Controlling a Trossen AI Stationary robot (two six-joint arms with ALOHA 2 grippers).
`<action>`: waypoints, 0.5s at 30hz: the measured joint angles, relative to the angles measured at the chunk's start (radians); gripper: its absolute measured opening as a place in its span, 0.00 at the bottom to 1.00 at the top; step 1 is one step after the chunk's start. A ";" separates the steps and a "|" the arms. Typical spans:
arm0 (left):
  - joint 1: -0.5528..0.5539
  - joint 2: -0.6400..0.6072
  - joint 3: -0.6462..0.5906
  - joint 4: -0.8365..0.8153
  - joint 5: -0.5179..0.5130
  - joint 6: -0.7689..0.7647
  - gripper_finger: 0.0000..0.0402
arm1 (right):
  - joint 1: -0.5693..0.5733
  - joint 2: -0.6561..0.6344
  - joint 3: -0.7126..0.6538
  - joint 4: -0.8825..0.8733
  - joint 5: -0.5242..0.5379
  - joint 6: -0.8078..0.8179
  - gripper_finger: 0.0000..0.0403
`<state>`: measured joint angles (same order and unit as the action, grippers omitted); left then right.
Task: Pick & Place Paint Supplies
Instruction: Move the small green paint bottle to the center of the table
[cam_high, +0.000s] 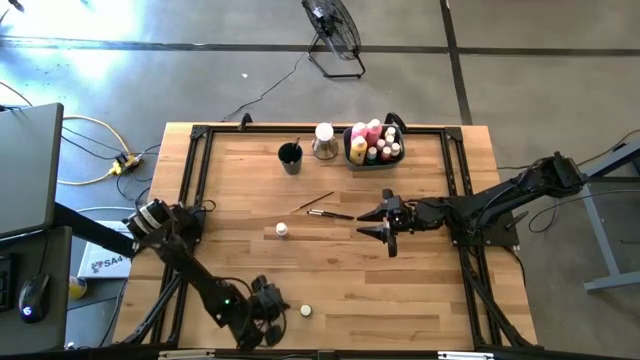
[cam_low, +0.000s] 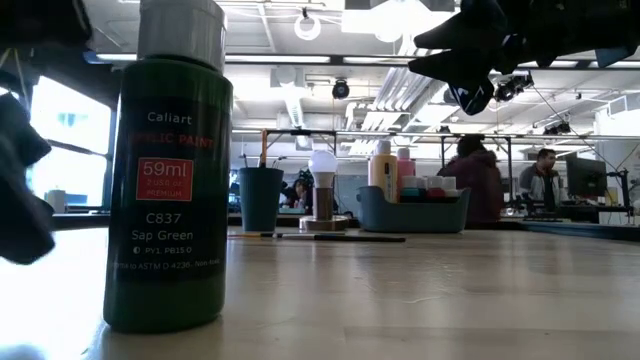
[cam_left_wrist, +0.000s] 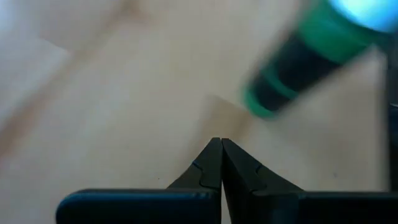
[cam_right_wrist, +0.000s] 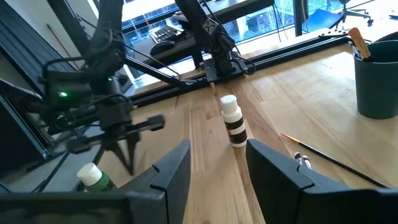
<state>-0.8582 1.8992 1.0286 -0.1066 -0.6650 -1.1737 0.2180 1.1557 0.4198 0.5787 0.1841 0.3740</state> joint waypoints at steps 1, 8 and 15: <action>-0.006 0.000 0.013 0.001 0.019 0.003 0.00 | 0.000 0.000 0.000 0.000 0.000 0.000 0.37; -0.029 0.000 0.060 0.108 0.039 0.018 0.00 | 0.000 0.000 0.000 0.000 -0.001 0.000 0.37; -0.026 0.024 0.060 0.227 -0.007 0.044 0.00 | 0.000 0.000 0.000 0.000 -0.004 0.042 0.37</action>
<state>-0.8837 1.9232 1.0882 0.1208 -0.6724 -1.1294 0.2180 1.1557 0.4196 0.5783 0.1800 0.4162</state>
